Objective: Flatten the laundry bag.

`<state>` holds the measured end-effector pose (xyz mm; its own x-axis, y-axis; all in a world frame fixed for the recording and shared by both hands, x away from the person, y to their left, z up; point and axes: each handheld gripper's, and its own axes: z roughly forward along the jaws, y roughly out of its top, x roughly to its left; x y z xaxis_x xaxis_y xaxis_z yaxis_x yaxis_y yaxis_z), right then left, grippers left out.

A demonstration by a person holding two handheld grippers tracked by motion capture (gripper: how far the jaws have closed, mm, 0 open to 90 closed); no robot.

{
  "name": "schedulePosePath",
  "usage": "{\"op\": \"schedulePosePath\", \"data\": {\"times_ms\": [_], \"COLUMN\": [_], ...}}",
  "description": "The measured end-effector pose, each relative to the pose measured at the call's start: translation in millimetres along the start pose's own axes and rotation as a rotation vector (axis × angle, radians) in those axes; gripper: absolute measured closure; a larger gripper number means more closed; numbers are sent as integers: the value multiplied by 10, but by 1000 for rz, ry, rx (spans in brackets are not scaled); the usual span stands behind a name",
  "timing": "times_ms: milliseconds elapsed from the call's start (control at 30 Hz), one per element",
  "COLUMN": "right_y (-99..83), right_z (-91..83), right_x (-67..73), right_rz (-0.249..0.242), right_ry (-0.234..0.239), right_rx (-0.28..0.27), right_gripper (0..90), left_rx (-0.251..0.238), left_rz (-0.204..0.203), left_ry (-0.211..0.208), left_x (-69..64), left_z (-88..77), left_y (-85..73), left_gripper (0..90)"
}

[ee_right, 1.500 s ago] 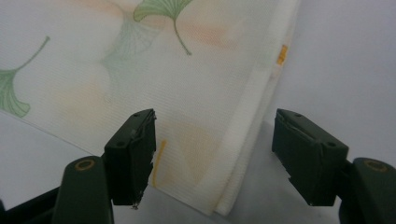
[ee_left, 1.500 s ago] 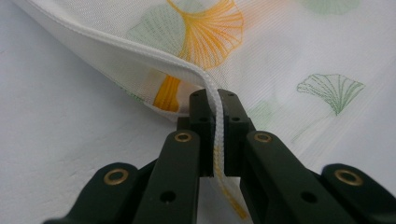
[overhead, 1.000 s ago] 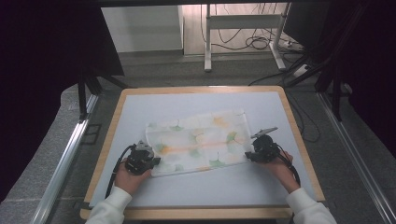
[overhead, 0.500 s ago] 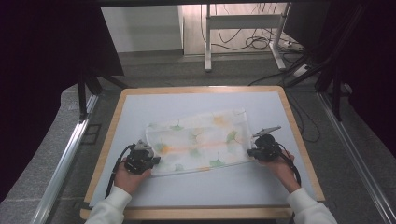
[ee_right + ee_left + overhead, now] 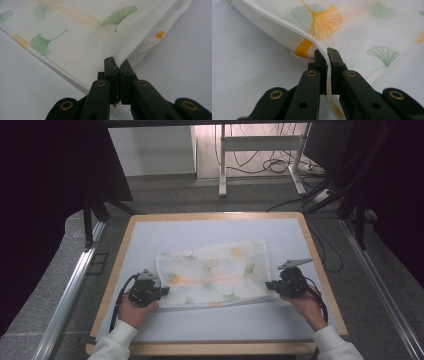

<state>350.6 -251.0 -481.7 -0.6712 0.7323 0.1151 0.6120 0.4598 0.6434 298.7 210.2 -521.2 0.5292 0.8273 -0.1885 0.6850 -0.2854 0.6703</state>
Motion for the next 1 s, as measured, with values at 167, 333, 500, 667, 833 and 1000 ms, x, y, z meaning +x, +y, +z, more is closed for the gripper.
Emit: {"op": "schedulePosePath", "data": {"times_ms": [167,333,500,667,833,1000], "right_y": [-133,-257,-477,-580,-559,-561], "right_z": [-147,-246,-370,-444,-351,-329], "right_x": [81,219,381,407,325,298], "right_rz": [20,20,17,24,29,29], "right_ry": [26,44,69,66,63,67], "right_rx": [-22,-30,-37,-53,-48,-45], "right_gripper": [869,869,869,868,867,867], "left_rx": [-6,-6,7,12,15,15], "left_rz": [19,25,34,47,43,37], "left_ry": [-23,-37,-61,-75,-72,-77], "left_x": [-55,-85,-114,-176,-174,-180], "left_z": [-63,-127,-164,-185,-174,-187], "left_y": [-32,-71,-139,-189,-183,-202], "left_gripper": [883,883,883,882,881,880]}}
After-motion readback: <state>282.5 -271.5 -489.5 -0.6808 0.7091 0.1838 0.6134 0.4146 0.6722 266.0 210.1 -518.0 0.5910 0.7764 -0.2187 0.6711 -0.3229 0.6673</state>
